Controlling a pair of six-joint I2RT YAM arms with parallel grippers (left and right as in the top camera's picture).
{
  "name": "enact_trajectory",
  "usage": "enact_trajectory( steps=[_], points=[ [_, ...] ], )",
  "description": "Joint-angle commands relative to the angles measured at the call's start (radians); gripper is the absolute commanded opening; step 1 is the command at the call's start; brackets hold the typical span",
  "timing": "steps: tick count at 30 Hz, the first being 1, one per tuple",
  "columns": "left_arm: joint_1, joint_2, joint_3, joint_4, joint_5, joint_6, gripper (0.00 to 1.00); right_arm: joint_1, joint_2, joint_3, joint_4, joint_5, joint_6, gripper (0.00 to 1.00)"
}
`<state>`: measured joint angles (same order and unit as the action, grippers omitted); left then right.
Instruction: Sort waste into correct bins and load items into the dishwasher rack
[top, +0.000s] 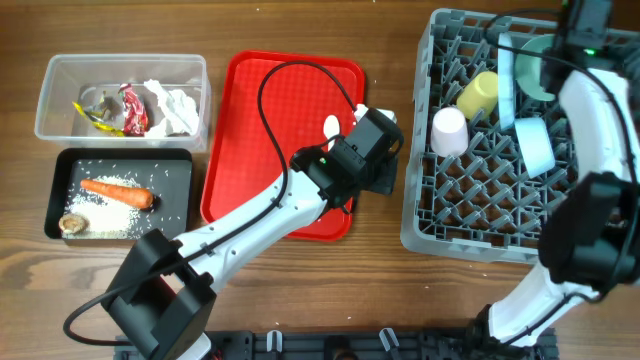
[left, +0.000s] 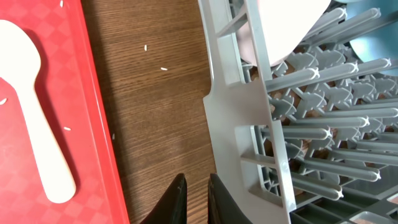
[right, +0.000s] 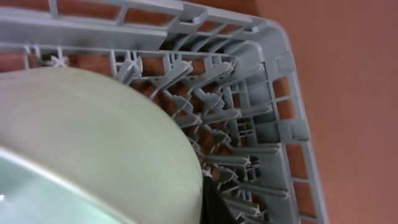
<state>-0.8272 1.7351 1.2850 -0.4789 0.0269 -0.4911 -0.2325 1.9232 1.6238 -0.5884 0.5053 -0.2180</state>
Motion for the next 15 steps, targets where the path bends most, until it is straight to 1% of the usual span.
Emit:
enact_trajectory(
  steps=[1,2,5,7,10,12,13,15],
  points=[
    [0.007,-0.007,0.010,-0.002,-0.010,0.016,0.06,-0.071,-0.076,-0.003,-0.018,-0.115,0.076,0.04],
    [0.007,-0.007,0.010,-0.005,-0.010,0.016,0.04,-0.089,-0.080,-0.003,-0.028,-0.115,0.073,0.04],
    [0.007,-0.007,0.010,-0.005,-0.010,0.016,0.04,-0.116,-0.068,-0.003,-0.027,-0.114,0.059,0.04],
    [0.008,-0.007,0.010,-0.003,-0.010,0.016,0.04,-0.113,-0.053,-0.003,0.008,-0.067,0.058,0.04],
    [0.008,-0.007,0.010,-0.003,-0.026,0.027,0.04,-0.104,-0.026,-0.003,0.076,0.154,0.064,0.04],
    [0.008,-0.007,0.010,0.000,-0.026,0.085,0.04,-0.094,0.005,-0.003,0.110,0.255,0.063,0.04],
    [0.008,-0.007,0.010,0.004,-0.026,0.096,0.04,-0.085,0.024,-0.003,0.122,0.299,0.058,0.04],
    [0.008,-0.007,0.010,0.018,-0.026,0.096,0.04,-0.060,0.058,-0.003,0.164,0.406,0.008,0.04]
  ],
)
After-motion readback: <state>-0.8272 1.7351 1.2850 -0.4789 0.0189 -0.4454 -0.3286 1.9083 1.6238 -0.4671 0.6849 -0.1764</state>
